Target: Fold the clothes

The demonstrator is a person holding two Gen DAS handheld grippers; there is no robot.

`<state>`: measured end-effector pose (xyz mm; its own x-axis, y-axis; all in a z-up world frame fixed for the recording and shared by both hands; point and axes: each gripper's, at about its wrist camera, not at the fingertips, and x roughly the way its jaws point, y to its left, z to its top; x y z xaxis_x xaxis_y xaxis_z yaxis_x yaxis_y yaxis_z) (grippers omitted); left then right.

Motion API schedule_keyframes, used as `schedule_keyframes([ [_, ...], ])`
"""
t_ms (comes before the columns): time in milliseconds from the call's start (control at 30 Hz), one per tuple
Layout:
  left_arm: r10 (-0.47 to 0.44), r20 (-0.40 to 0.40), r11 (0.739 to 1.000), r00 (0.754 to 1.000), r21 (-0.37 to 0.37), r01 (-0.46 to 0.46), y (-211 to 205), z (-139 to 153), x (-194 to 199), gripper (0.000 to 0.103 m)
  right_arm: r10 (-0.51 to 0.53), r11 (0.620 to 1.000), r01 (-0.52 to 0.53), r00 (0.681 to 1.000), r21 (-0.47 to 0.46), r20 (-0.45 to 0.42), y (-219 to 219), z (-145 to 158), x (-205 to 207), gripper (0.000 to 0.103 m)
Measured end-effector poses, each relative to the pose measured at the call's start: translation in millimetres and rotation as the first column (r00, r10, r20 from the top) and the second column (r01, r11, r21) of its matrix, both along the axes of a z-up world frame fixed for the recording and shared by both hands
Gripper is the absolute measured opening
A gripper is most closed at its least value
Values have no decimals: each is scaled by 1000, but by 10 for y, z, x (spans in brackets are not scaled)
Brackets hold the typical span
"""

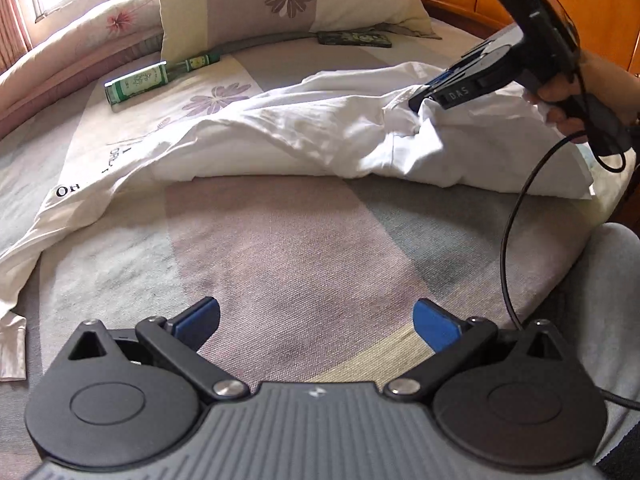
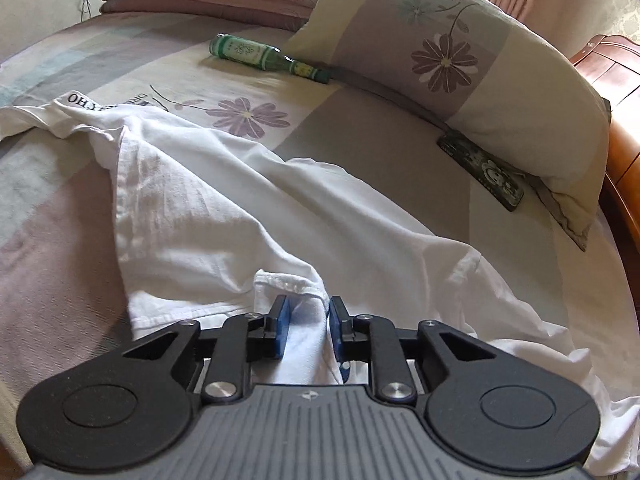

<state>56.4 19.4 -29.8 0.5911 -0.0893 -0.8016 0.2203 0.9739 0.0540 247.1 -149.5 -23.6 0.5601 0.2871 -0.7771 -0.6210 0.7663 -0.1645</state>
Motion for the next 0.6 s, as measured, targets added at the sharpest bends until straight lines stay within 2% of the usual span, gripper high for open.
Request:
schedule_keyframes([
  [100,-3,-6,1000,1000,3,3,-13,-25,21,102,-28,999,28,1000,24,11,-61,56,50,27],
  [300,-18,-13,1000,1000,0,18,-74,-17,38,102,-15,997,5,992,83,123,-214,470,-273,48],
  [367,-36,-6,999,999,-1,36,-131,8,37,102,23,995,-36,991,94,131,-255,547,-446,50],
  [433,-53,-1,999,999,-1,53,-194,30,48,102,62,994,-73,990,85,126,-272,545,-618,50],
  [600,-76,-4,997,997,7,76,-299,4,117,102,76,992,-84,993,91,93,-349,370,-1019,55],
])
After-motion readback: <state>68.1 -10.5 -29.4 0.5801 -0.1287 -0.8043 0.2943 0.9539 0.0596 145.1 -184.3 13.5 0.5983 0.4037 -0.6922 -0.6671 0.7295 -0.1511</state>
